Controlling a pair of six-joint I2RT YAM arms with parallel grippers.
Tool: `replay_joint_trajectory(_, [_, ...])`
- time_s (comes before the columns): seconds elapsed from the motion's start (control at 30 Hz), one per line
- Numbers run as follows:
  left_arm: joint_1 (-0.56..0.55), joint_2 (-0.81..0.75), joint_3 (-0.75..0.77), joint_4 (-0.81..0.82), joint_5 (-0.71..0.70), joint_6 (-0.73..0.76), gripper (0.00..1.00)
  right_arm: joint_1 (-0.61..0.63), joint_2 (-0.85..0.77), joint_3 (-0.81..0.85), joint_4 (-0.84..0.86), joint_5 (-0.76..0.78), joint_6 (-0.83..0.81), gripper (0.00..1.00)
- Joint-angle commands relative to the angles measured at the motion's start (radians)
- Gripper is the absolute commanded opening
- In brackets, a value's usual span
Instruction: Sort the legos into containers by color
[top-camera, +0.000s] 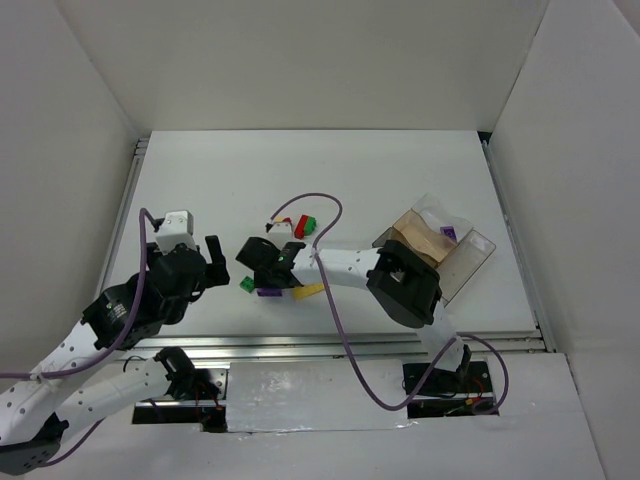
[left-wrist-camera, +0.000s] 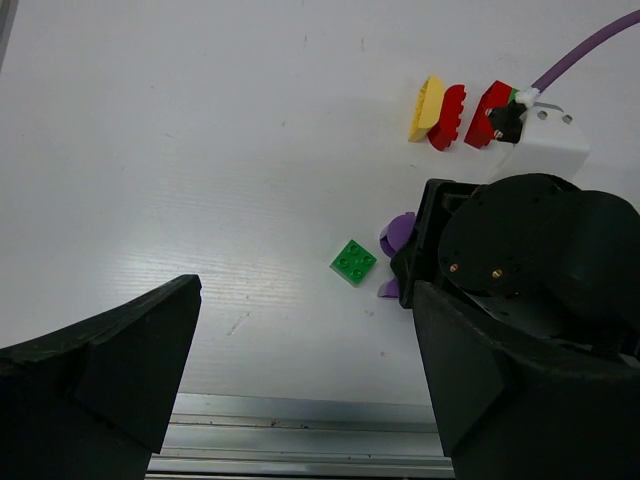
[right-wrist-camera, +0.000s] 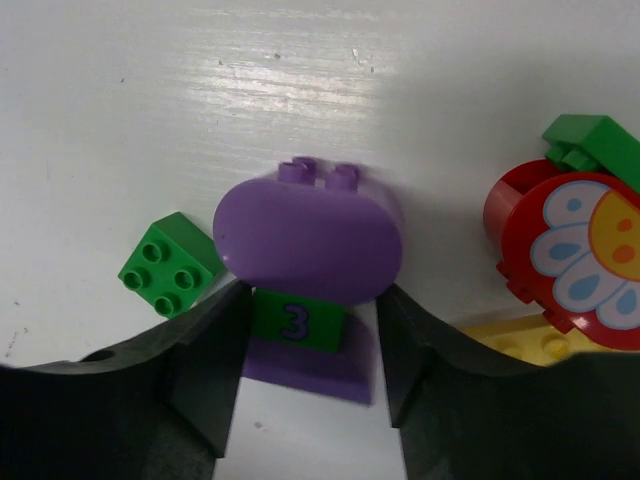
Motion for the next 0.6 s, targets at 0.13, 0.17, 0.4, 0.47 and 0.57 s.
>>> replay_joint_trajectory(0.13, [0.007, -0.008, -0.008, 0.033, 0.006, 0.029, 0.99, 0.011, -0.030, -0.008, -0.009, 0.048, 0.019, 0.36])
replay_joint_trajectory(0.17, [0.007, -0.008, -0.008, 0.033, 0.006, 0.029, 0.99, 0.011, -0.037, -0.009, -0.012, 0.053, 0.019, 0.28])
replay_joint_trajectory(0.4, [0.010, -0.010, -0.008, 0.039, 0.015, 0.030, 0.99, 0.011, -0.135, -0.091, 0.052, 0.082, -0.010, 0.23])
replay_joint_trajectory(0.47, [0.017, -0.011, -0.008, 0.042, 0.016, 0.029, 0.99, 0.010, -0.148, -0.105, 0.058, 0.102, -0.014, 0.23])
replay_joint_trajectory(0.57, [0.032, -0.016, -0.011, 0.053, 0.038, 0.035, 0.99, 0.002, -0.139, -0.096, 0.038, 0.116, -0.028, 0.23])
